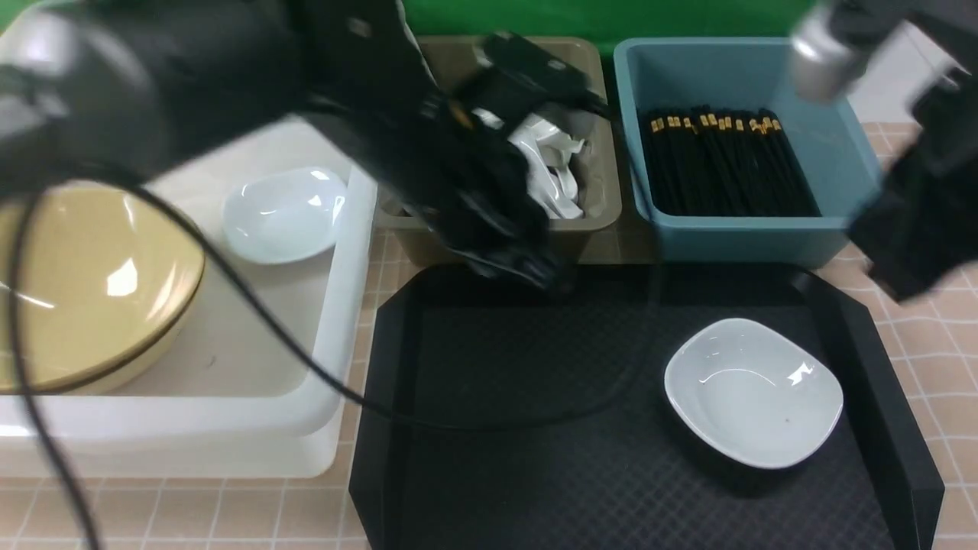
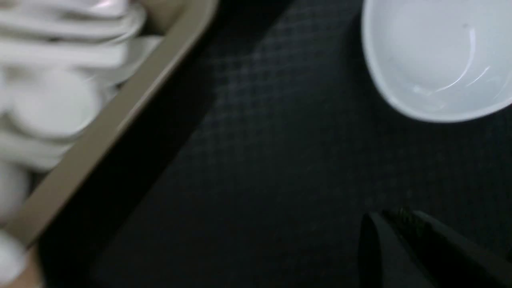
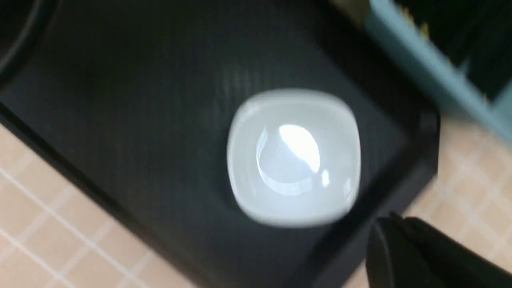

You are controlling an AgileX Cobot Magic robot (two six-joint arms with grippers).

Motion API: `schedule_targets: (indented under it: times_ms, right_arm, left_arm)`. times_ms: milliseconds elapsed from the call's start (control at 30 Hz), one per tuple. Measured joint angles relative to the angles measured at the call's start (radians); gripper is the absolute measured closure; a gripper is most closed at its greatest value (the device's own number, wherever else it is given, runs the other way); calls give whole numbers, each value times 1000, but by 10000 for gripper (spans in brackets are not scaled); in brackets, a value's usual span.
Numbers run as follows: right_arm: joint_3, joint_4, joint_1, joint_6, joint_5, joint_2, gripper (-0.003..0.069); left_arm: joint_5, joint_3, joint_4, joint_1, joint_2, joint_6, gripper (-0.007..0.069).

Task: On brown table put chopsticks spoon bowls plates into blue grey white boxes.
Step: 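Grasp the small white bowl on the black tray by its rim with the left gripper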

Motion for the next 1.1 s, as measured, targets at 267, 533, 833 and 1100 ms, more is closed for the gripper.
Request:
schedule_targets:
  times_ms: [267, 533, 833, 1100]
  right_arm:
    - [214, -2, -104, 18, 1, -217, 610]
    - [240, -1, -104, 19, 0, -288, 610]
    - [240, 0, -104, 19, 0, -288, 610]
    - [240, 0, -104, 19, 0, -288, 610]
  left_arm:
    - [94, -277, 0, -117, 256, -103, 488]
    - [142, -424, 6, -132, 428, -228, 158]
    - [92, -438, 30, -132, 539, -347, 41]
    - [45, -441, -114, -131, 565, -362, 106]
